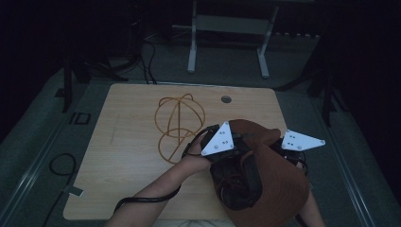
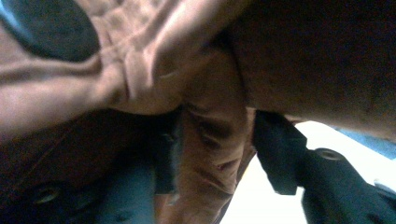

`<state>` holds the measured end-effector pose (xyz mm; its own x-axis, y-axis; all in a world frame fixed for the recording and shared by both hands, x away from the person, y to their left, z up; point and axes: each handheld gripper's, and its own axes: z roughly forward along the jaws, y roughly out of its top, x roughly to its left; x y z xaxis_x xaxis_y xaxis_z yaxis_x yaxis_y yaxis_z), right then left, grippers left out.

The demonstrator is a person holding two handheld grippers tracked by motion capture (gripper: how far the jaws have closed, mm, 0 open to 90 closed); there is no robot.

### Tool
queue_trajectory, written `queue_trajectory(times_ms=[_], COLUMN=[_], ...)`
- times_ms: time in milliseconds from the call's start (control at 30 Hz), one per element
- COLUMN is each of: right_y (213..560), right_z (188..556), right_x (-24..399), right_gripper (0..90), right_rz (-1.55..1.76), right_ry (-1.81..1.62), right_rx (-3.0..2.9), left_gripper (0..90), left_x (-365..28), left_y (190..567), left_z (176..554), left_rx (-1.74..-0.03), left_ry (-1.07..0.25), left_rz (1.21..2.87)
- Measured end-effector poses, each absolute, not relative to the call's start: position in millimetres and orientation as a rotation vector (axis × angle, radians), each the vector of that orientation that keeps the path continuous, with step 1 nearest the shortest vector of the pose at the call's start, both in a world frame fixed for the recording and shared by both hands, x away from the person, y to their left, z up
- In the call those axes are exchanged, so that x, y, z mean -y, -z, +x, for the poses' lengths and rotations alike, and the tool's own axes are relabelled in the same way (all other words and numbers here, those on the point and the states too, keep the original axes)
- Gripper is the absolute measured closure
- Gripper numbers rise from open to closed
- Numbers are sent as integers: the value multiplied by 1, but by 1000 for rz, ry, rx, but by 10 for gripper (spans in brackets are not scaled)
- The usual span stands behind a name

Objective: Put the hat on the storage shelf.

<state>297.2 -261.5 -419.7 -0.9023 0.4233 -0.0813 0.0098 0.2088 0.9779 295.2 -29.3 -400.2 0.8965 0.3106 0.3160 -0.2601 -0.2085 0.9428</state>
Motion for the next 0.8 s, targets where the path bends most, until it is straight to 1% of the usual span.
queue_trajectory(times_ms=[33, 67, 100, 133, 200, 333, 367, 433, 500, 533, 600, 667, 733, 800], right_y=[420, 421, 421, 421, 420, 418, 418, 418, 417, 417, 416, 415, 413, 411], right_z=[297, 296, 296, 295, 293, 292, 292, 293, 293, 293, 293, 294, 294, 294], right_x=[262, 261, 261, 261, 261, 262, 262, 263, 265, 266, 269, 271, 270, 268], right_gripper=[685, 723, 795, 833, 861, 875, 875, 877, 877, 877, 878, 878, 878, 878], right_rz=[404, 402, 407, 397, 400, 413, 424, 429, 445, 451, 468, 465, 465, 463], right_ry=[-1743, -1745, -1748, -1755, -1760, -1790, -1801, -1797, -1793, -1790, -1790, -1792, -1781, -1771], right_rx=[-2158, -2155, -2148, -2152, -2128, -2132, -2133, -2137, -2136, -2129, -2121, -2122, -2115, -2113], left_gripper=[861, 861, 860, 860, 858, 844, 817, 730, 615, 596, 545, 537, 526, 487], left_x=[30, 30, 30, 30, 31, 31, 30, 28, 25, 23, 22, 22, 21, 19], left_y=[400, 400, 399, 399, 397, 391, 389, 388, 388, 388, 388, 388, 387, 385], left_z=[295, 295, 296, 296, 296, 295, 295, 297, 298, 298, 296, 296, 296, 296], left_rx=[-36, -35, -32, -29, -25, -24, -31, -43, -63, -66, -70, -86, -96, -108], left_ry=[-521, -522, -513, -514, -512, -512, -528, -535, -542, -533, -564, -549, -561, -579], left_rz=[1704, 1703, 1706, 1703, 1701, 1722, 1733, 1739, 1730, 1731, 1734, 1729, 1727, 1732])
